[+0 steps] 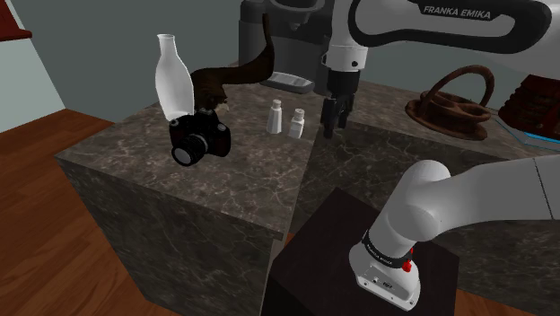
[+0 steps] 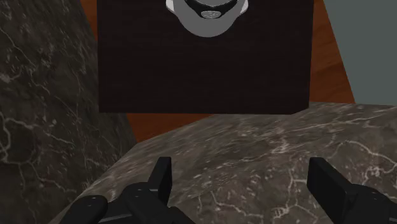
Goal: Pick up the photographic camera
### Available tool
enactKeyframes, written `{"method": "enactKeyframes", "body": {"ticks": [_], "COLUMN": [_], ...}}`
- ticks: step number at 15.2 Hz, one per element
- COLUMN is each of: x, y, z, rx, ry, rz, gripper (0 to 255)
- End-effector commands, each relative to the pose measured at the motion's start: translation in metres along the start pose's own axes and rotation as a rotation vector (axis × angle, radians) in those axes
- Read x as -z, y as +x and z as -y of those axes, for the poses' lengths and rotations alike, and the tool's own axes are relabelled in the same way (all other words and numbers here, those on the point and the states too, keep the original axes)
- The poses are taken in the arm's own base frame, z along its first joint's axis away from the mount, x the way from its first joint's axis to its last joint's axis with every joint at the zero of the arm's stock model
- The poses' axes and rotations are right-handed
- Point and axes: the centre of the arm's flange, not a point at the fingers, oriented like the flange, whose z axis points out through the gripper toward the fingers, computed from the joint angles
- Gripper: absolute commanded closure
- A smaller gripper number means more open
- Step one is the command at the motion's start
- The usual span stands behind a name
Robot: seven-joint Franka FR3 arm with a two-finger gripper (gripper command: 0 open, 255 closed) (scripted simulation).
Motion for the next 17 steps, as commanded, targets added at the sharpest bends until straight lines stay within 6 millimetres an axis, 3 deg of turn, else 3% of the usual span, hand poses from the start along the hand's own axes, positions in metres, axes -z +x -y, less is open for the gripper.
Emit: {"method": "enactKeyframes", "body": {"ticks": [1, 9, 17], "x": [0.0, 0.005, 0.016], "y": [0.0, 0.033, 0.09], "z": [0.0, 0.09, 0.166], "rx": [0.0, -0.29, -0.58], "ry": [0.0, 0.056, 0.111], "rz": [0.0, -0.034, -0.067], "gripper": [0, 0, 0]}}
